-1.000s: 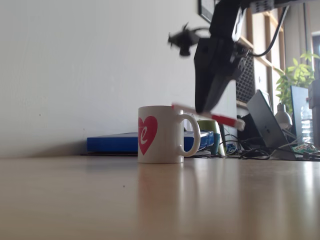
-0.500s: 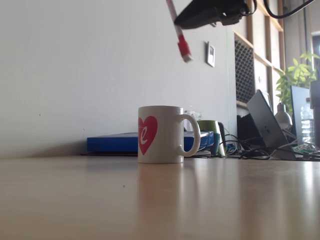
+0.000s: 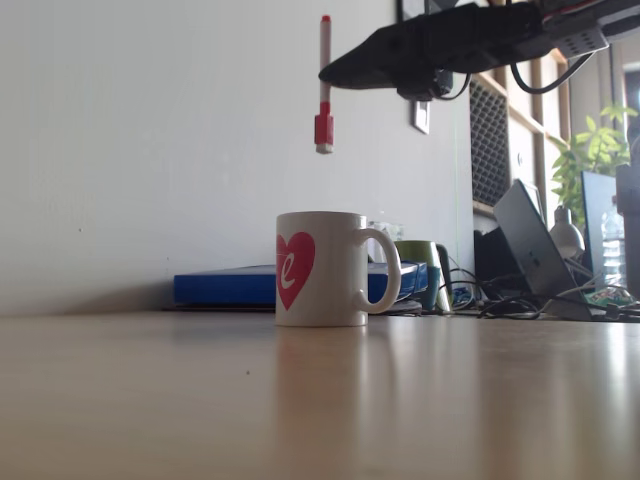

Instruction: Grab the pen and place it in the cup.

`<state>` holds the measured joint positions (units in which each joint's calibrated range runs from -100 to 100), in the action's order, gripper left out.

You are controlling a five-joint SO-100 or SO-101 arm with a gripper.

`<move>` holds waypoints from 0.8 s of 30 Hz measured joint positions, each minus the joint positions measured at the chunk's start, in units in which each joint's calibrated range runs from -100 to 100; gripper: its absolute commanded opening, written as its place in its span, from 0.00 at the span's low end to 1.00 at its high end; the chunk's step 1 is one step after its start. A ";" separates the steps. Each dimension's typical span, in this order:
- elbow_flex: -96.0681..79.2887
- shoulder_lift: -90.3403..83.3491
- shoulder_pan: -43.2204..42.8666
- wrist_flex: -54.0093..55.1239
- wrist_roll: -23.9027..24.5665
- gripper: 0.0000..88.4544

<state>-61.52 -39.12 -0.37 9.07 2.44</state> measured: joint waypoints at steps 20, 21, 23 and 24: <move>0.00 18.86 3.62 16.10 0.00 0.01; 0.00 19.12 3.69 16.27 0.00 0.01; 0.27 19.87 4.35 16.36 -0.05 0.01; 0.62 20.38 4.72 16.36 -0.10 0.01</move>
<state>-60.90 -18.74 4.35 25.42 2.34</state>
